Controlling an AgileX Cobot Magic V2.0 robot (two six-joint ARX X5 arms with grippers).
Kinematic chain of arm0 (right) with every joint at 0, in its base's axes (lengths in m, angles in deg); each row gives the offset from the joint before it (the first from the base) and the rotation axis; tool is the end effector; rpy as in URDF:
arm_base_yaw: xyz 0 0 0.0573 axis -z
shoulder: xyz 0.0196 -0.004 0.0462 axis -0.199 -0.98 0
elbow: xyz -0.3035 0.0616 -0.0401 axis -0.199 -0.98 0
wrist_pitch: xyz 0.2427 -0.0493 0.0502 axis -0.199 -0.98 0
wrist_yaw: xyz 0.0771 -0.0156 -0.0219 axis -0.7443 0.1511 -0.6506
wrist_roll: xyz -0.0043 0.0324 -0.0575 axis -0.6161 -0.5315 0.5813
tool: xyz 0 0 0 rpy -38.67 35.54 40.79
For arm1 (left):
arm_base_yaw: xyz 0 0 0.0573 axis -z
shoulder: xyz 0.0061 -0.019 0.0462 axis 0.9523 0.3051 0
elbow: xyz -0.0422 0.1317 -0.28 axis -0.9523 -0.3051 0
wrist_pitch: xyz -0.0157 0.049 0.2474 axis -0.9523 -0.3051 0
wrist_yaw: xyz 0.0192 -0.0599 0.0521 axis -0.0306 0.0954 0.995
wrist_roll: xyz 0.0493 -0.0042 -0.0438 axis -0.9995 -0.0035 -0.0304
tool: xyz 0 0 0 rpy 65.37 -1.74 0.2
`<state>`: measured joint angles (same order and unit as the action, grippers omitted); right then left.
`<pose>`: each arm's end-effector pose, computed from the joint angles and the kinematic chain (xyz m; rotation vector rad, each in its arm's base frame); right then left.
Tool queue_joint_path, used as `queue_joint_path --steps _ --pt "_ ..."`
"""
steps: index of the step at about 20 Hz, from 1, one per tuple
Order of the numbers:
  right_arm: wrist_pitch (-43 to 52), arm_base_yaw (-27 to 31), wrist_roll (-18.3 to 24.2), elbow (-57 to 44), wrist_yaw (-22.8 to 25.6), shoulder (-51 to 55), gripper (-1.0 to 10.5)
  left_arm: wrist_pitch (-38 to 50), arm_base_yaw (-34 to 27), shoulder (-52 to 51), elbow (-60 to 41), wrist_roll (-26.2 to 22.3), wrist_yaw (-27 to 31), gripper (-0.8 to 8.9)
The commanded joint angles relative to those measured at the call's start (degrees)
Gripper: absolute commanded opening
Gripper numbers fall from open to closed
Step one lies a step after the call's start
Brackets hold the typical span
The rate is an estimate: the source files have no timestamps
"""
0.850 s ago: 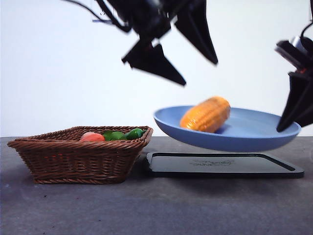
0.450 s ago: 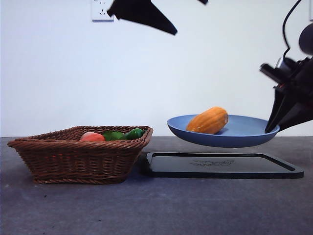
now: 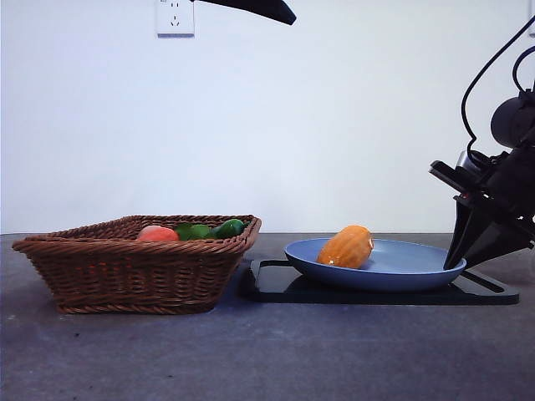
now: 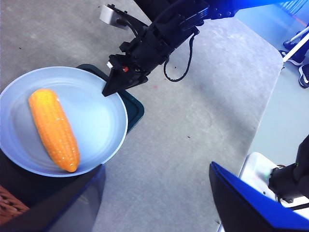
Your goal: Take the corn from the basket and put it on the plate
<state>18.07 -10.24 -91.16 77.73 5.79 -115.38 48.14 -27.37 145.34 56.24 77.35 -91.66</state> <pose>0.3823 0.0188 0.1886 0.6057 1.2327 0.3462 0.2109 -0.2323 0.4027 0.0449 0.6907 -1.0446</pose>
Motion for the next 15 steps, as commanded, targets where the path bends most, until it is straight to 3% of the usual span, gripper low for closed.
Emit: queue_joint_path --steps 1,4,5,9,15 --pt "0.3 0.0 -0.3 1.2 0.2 -1.1 0.4 0.6 0.4 0.3 1.6 -1.2 0.0 3.52" --pt "-0.3 0.1 -0.3 1.2 -0.2 -0.5 2.4 0.6 -0.1 0.3 1.6 -1.5 0.0 3.52" --pt "-1.1 0.2 0.0 1.3 -0.3 0.0 2.5 0.6 -0.3 0.3 1.6 -1.5 0.0 3.52" --pt "-5.0 1.3 3.4 1.3 -0.2 4.3 2.5 0.7 -1.0 0.3 1.6 -1.5 0.0 3.52" --pt "-11.9 1.7 4.9 1.3 -0.2 16.0 2.6 0.7 -2.6 0.3 1.6 -1.5 0.0 3.52"
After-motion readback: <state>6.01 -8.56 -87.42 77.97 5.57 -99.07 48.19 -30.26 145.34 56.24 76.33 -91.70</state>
